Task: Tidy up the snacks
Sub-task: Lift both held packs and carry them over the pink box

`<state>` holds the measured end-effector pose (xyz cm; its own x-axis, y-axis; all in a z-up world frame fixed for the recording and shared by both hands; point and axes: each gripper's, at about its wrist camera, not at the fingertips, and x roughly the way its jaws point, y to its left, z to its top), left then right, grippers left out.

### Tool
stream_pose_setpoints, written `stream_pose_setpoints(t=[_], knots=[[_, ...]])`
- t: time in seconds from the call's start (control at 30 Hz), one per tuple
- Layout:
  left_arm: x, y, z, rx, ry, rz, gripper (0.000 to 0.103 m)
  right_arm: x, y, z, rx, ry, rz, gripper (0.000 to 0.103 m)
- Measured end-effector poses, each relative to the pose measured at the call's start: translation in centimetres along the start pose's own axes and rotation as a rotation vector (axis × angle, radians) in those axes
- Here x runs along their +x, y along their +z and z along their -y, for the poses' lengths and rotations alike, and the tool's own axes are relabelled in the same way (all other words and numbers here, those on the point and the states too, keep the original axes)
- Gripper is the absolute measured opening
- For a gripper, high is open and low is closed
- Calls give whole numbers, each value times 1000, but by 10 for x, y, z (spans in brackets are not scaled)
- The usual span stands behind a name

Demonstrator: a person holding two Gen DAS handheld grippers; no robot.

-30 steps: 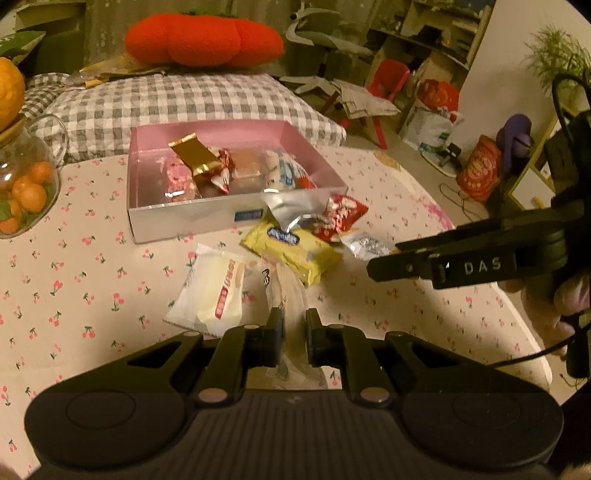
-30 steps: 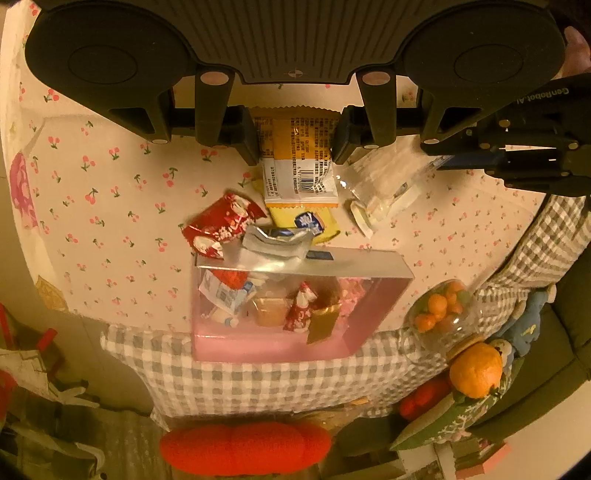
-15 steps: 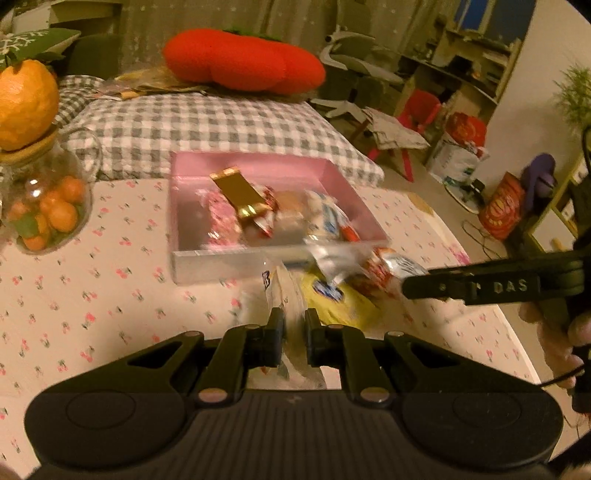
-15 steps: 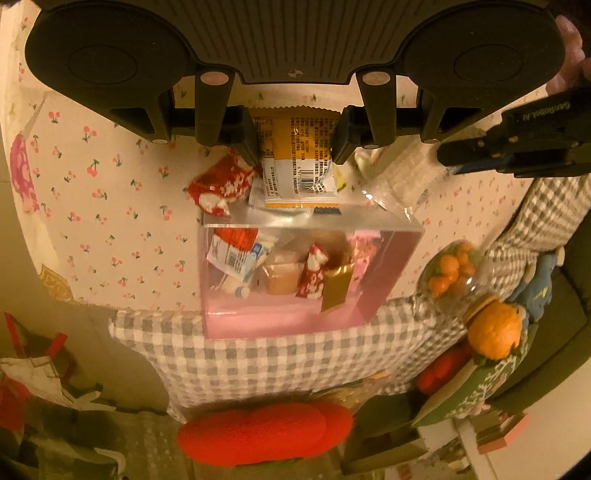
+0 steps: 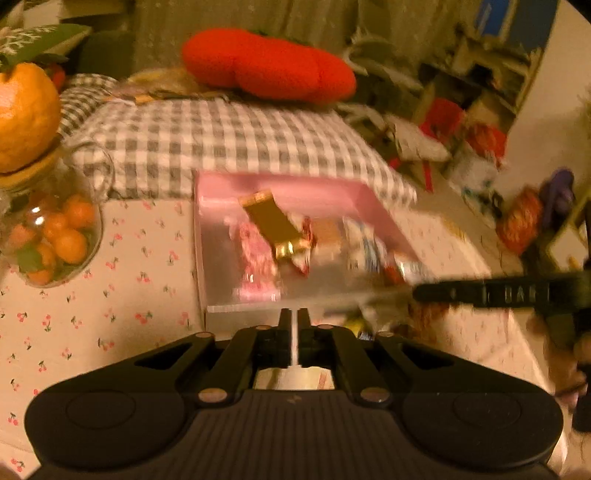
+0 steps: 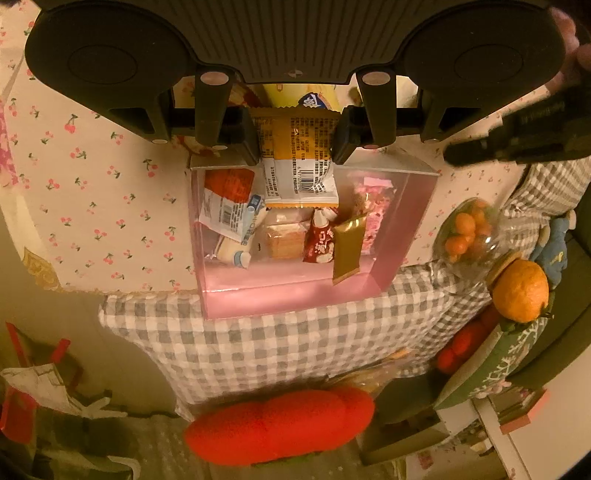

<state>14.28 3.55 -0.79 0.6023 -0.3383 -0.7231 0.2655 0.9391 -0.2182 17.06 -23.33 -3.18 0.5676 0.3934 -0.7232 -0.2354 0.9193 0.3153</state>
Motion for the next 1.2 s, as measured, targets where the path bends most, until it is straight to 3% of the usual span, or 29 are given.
stream_pose_setpoints(t=[0.07, 0.17, 0.37, 0.43, 0.57, 0.63, 0.7, 0.77, 0.97, 1.2], knots=[[2, -10, -1, 20, 23, -25, 28, 2, -3, 0, -10, 5, -7, 41], [6, -18, -9, 9, 56, -29, 50, 4, -8, 0, -19, -3, -17, 42], [11, -27, -25, 38, 124, -57, 66, 3, -18, 2, -17, 17, -32, 42], [17, -32, -28, 82, 139, -88, 64, 2, -20, 3, -22, 18, -35, 41], [33, -42, -33, 137, 169, -169, 50, 1, -22, 5, -19, 24, -40, 42], [39, -46, -35, 155, 180, -195, 51, 1, -23, 5, -22, 25, -44, 42], [38, -47, -34, 168, 175, -187, 48, 2, -24, 4, -26, 26, -49, 42], [36, -46, -35, 153, 169, -180, 27, 3, -24, 3, -29, 27, -52, 42], [26, -43, -40, 39, 140, -137, 17, 3, -24, 1, -32, 32, -53, 42], [-1, -22, -32, -2, 71, -52, 15, 3, -15, 2, -14, 38, -36, 42]])
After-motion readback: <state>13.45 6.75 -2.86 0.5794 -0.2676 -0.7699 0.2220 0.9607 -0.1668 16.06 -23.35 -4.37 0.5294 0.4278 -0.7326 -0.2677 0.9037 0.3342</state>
